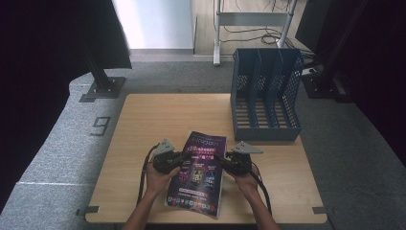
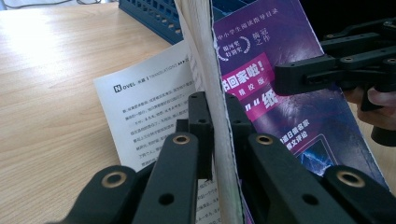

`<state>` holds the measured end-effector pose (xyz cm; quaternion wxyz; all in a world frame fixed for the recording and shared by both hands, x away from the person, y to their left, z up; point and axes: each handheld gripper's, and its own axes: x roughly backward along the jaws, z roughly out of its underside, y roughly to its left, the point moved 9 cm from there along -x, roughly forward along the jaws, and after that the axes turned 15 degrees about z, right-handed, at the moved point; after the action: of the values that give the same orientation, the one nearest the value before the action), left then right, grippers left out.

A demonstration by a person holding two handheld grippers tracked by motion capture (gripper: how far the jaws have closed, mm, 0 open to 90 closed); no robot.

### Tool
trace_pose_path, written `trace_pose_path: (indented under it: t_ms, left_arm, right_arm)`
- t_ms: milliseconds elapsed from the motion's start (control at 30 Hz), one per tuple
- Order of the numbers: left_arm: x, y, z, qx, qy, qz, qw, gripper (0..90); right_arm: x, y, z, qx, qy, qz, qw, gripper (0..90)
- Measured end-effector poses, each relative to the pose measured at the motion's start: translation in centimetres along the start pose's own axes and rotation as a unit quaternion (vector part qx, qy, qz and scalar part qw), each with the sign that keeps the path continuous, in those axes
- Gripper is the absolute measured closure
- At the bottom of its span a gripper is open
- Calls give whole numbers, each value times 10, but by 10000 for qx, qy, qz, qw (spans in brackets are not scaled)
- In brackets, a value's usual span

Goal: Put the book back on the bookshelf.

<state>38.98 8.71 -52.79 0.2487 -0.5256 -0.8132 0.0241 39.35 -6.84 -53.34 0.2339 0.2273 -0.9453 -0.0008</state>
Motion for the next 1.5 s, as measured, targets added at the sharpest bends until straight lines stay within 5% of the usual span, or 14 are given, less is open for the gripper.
trace_pose_path:
  t_ms: [900, 1500]
  left_arm:
    - [4, -3, -7, -127, -90, -25, 9999, 856]
    - [6, -6, -15, -374, -193, -259, 9988, 854]
  right_arm:
    - [13, 2, -12, 110, -303, -52, 9995, 698]
    - [24, 7, -25, 269, -560, -97, 9980, 714]
